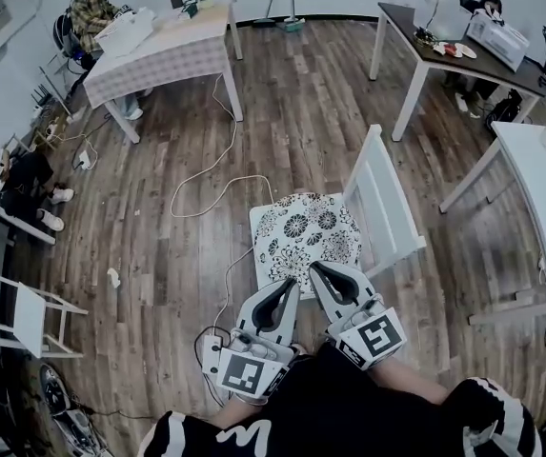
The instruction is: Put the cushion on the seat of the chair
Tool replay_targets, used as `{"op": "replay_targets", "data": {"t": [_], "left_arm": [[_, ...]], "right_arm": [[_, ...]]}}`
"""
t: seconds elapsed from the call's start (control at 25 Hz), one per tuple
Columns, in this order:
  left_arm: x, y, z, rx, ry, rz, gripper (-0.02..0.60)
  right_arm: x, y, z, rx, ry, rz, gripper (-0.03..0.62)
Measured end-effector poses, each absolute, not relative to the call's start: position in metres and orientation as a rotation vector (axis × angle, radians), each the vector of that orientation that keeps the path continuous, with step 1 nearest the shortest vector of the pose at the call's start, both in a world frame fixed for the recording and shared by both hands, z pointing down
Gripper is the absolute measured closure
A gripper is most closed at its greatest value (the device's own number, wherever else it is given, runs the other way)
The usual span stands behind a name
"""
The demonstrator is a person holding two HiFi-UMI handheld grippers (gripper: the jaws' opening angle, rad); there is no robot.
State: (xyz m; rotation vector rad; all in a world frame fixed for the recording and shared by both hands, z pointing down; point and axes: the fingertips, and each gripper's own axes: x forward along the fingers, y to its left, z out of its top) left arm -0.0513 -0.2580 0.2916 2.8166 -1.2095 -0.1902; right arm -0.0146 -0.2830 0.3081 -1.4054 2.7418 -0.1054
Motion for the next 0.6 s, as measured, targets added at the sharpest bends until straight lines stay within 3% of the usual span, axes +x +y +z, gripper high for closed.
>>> {"op": "replay_targets", "data": {"t": [0.6], "left_arm": [[-0.058, -0.221, 0.266, 2.900, -1.183, -0.266, 0.568]], "right_arm": [[-0.020, -0.238, 0.270, -1.373, 2.684, 0.018, 0.568]]}}
